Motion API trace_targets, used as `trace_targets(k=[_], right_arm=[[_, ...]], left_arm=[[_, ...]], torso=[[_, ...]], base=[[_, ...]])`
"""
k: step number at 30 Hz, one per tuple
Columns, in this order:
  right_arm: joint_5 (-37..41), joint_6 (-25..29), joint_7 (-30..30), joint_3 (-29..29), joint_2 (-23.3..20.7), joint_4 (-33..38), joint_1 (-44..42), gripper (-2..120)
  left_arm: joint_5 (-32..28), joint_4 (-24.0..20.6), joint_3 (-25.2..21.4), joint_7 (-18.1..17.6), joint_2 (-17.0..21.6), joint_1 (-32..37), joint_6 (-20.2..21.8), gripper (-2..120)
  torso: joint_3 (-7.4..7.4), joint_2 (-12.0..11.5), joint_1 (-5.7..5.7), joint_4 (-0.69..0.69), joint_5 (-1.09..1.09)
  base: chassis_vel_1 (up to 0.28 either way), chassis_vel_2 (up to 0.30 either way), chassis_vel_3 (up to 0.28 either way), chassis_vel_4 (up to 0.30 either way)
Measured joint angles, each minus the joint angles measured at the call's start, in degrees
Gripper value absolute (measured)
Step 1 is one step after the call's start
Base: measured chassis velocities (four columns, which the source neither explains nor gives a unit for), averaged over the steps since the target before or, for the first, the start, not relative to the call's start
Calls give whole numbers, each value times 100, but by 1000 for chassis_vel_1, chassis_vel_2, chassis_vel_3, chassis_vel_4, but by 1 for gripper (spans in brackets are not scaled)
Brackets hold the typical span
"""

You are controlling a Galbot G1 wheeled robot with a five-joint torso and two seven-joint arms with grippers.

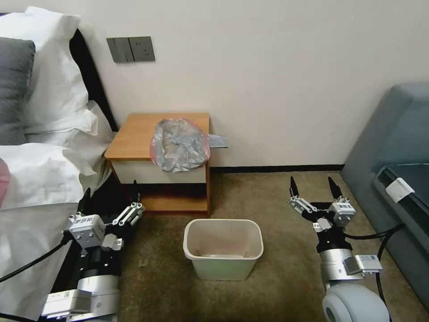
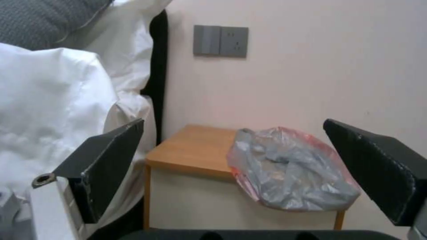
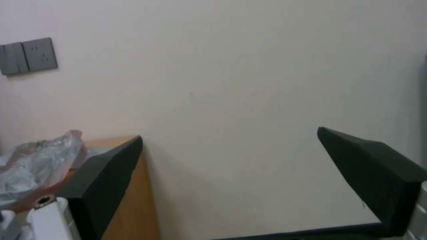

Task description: Pick up the garbage bag from the table and place it over the trash can.

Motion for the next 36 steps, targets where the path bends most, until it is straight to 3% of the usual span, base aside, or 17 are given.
trace_targets(k=[6, 9, 10, 13, 19, 29, 32, 36], right_arm=[[619, -215, -14, -80, -259, -109, 293, 100], [1672, -469, -16, -174, -575, -197, 634, 100], [1672, -469, -16, -174, -575, -197, 634, 100], [3010, -822, -8, -224, -927, -348, 1073, 100], [3864, -1088, 52, -521, -1060, -712, 1671, 100], [4277, -1170, 67, -1499, -917, -1545, 2905, 100], [4572, -1200, 72, -1687, -787, -1794, 3198, 100], [5531, -1337, 77, -1899, -563, -2234, 3651, 100]], left_arm=[[-22, 11, 4, 0, 1, -3, -22, 100], [-178, 18, -30, -13, 48, -19, -49, 100], [-178, 18, -30, -13, 48, -19, -49, 100], [-264, 24, -62, -57, 48, 81, -80, 100], [-292, 28, -69, -31, -18, 293, -194, 100], [-254, 31, -84, -30, -38, 496, -205, 100], [-254, 32, -94, -29, -38, 545, -207, 100], [-297, 34, -123, -23, -5, 616, -210, 100]], torso=[[0, 0, 0, 0, 0], [0, 0, 0, 0, 0], [0, 0, 0, 0, 0], [1, 0, 0, 1, 0], [1, 0, 0, 1, 0], [1, 0, 0, 2, -1], [1, 0, 0, 1, -1], [1, 0, 0, 1, -1]], base=[[0, 0, 0, 0], [0, 0, 0, 0], [0, 0, 0, 0], [0, 0, 0, 0], [0, 0, 0, 0], [0, 0, 0, 0], [0, 0, 0, 0], [0, 0, 0, 0]])
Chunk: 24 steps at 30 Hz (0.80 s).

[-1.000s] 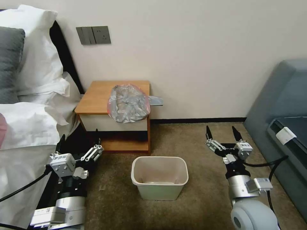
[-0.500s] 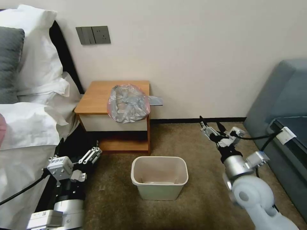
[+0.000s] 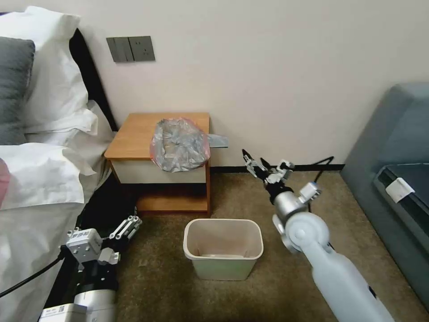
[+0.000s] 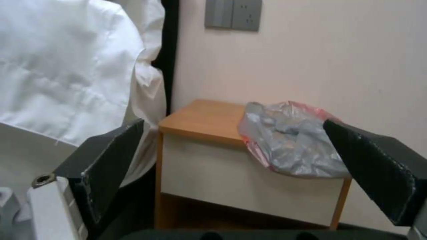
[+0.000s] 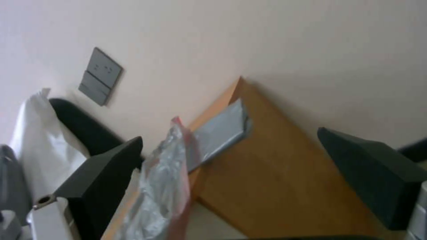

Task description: Pick up the garbage bag from the table and place it over the trash can.

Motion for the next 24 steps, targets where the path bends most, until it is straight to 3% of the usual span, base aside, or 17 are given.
trace_targets(k=[1, 4, 12, 24], right_arm=[[0, 0, 0, 0, 0, 0, 0, 100], [1193, -216, -37, -18, 193, -452, 434, 100], [2634, -542, -182, 39, 513, -1374, 1235, 100], [3038, -866, -450, -47, 1082, -3048, 2095, 100]], left_arm=[[0, 0, 0, 0, 0, 0, 0, 100], [-62, 0, 0, 18, 18, 17, 0, 100], [-57, 0, 17, 42, 9, 84, 11, 100], [-54, 1, -7, 35, -60, 263, 12, 100]], torso=[[0, 0, 0, 0, 0], [0, 0, 0, 0, 1], [0, 0, 0, -1, 0], [0, 0, 0, 0, 0]], base=[[0, 0, 0, 0], [0, 0, 0, 0], [0, 0, 0, 0], [0, 0, 0, 0]])
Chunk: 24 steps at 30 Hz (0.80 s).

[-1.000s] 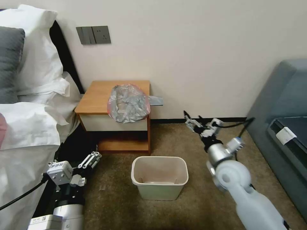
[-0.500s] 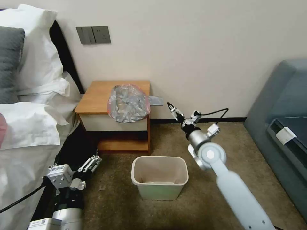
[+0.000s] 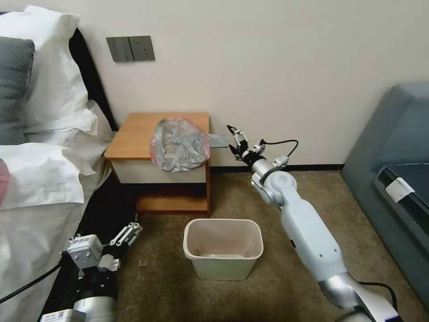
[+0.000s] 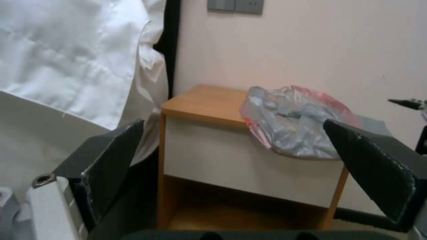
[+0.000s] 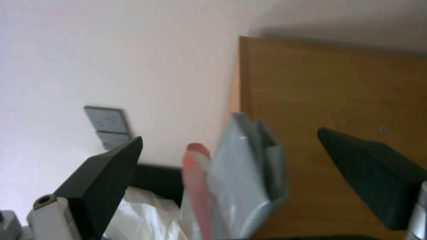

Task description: Pick up the garbage bag from the table and place it over the trash can.

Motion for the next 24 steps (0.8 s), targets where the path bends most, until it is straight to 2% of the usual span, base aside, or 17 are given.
trace_targets(k=[7, 9, 11, 13, 15, 18, 20, 23, 24], right_arm=[[-133, 3, -121, -60, 148, -110, -7, 96], [-251, 8, -214, -90, 177, -57, -59, 88], [-298, 8, -239, -95, 188, -29, -83, 84], [-390, 14, -258, -97, 223, 24, -120, 74], [-410, 16, -262, -95, 231, 27, -123, 71], [-480, 33, -249, -83, 255, 27, -123, 53], [-503, 42, -227, -83, 262, 27, -124, 50], [-642, 58, -196, -88, 270, 112, -175, 35], [-642, 58, -196, -88, 270, 112, -175, 35]], left_arm=[[0, 0, -3, 0, -7, 11, -1, 100], [0, 0, -1, 0, 2, 8, 0, 100], [0, 0, -1, 0, 5, 7, 0, 100], [-1, 0, 0, -1, 16, 1, 0, 100], [-2, 0, 0, -1, 20, -2, 0, 100], [-3, 0, 2, -2, 29, -16, -1, 100], [-3, 0, 2, -2, 32, -21, -1, 100], [-4, 0, 3, -2, 52, -27, -17, 100], [-4, 0, 3, -2, 52, -27, -17, 100]], torso=[[0, 0, 0, 0, 0], [0, 0, 0, -1, 0], [0, 0, 0, -1, 0], [0, 0, 0, 0, 0], [0, 0, 0, -1, 0], [0, 0, 0, -1, 0], [0, 0, 0, -1, 0], [0, 0, 0, -1, 1], [0, 0, 0, -1, 1]], base=[[0, 0, 0, 0], [0, 0, 0, 0], [0, 0, 0, 0], [0, 0, 0, 0], [0, 0, 0, 0], [0, 0, 0, 0], [0, 0, 0, 0], [0, 0, 0, 0], [0, 0, 0, 0]])
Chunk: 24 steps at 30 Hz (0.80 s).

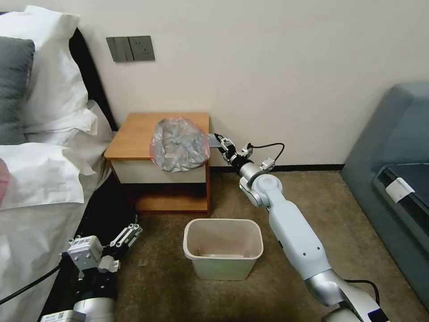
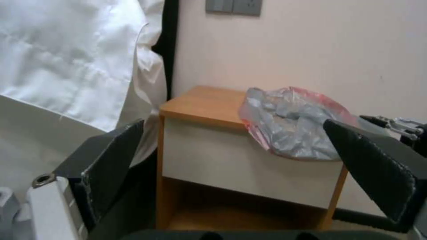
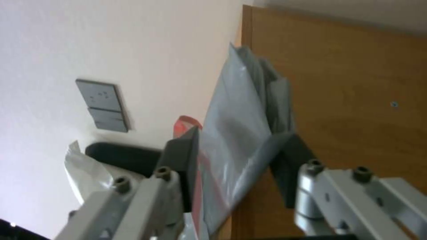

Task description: Pick up the garbage bag from the table and place it over the trash can.

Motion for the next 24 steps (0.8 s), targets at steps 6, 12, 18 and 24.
trace_targets(k=[6, 12, 18, 24], right_arm=[[-286, 82, 1, -37, -74, 352, -238, 12], [-374, 175, 144, -61, -244, 984, -583, 0], [-512, 292, 573, -156, -476, 1989, -1253, 0], [-614, 422, 1227, -220, -829, 3384, -2124, 0]], left_arm=[[5, 0, 13, 0, 22, -5, -34, 100], [43, 0, 44, 0, 40, -17, -81, 100], [50, 0, 55, 10, 94, -54, -96, 100], [42, 1, 74, 26, 171, -135, -100, 100]], torso=[[0, 0, 0, 0, 1], [0, 0, 0, 0, 0], [0, 0, 0, 0, 0], [-1, 0, 0, 0, -1]], base=[[0, 0, 0, 0], [0, 0, 0, 0], [0, 0, 0, 0], [0, 0, 0, 0]])
